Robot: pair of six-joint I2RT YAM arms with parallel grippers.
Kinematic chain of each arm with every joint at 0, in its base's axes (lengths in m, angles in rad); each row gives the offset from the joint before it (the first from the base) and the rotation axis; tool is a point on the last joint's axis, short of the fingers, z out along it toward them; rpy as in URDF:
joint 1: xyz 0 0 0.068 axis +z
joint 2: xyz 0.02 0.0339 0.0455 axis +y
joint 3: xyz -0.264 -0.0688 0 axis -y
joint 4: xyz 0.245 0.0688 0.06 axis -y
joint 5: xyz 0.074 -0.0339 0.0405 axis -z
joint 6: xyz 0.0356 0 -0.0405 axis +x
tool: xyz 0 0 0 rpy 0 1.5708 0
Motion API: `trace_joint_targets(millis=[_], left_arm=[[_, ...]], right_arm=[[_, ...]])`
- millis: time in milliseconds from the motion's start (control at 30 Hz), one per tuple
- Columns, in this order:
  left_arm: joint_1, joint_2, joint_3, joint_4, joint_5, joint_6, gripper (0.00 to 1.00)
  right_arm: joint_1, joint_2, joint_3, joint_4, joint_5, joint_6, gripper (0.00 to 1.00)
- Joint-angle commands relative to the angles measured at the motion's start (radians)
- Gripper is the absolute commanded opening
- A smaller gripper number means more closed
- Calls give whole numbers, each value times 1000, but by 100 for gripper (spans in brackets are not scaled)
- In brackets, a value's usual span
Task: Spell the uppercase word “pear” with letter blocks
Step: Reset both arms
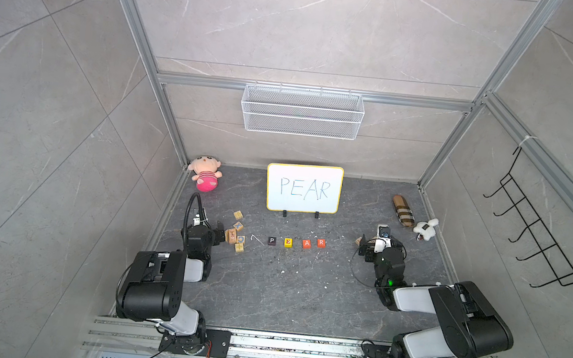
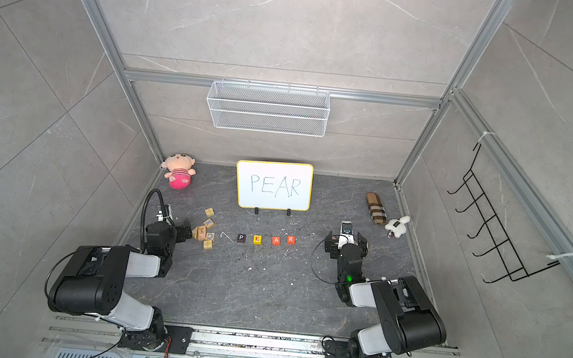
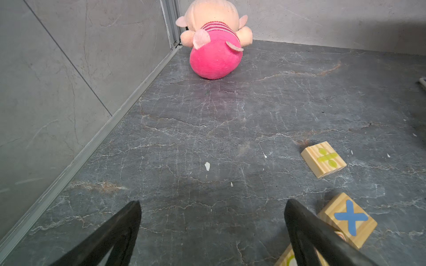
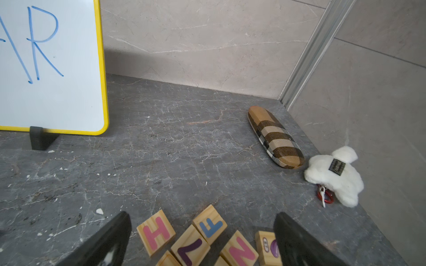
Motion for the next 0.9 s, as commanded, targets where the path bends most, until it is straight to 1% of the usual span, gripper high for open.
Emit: trace_joint_targets(millis=[0,33,100,167,200,267,867], left_arm=[[-1,-19,11,12,7,-7,100],[-1,-19,11,11,5,-7,100],[-3,-19,11,11,3,-7,100],[-2,-19,11,11,4,-7,100],[-3,-20,11,12,4,-7,100],[-3,-19,11,11,4,-7,100],[-3,-17,18,-1,6,-4,100]], right_arm=[[-35,34,-5,39,-144,23,99],[-40,61,10,59,-150,22,99],[-71,28,59,-94,-202,43,99],[-100,54,87,-91,-234,62,99],[-128,41,111,-167,-265,87,99],[-142,49,108,-150,-286,92,99],[-141,47,111,-164,-283,90,99]])
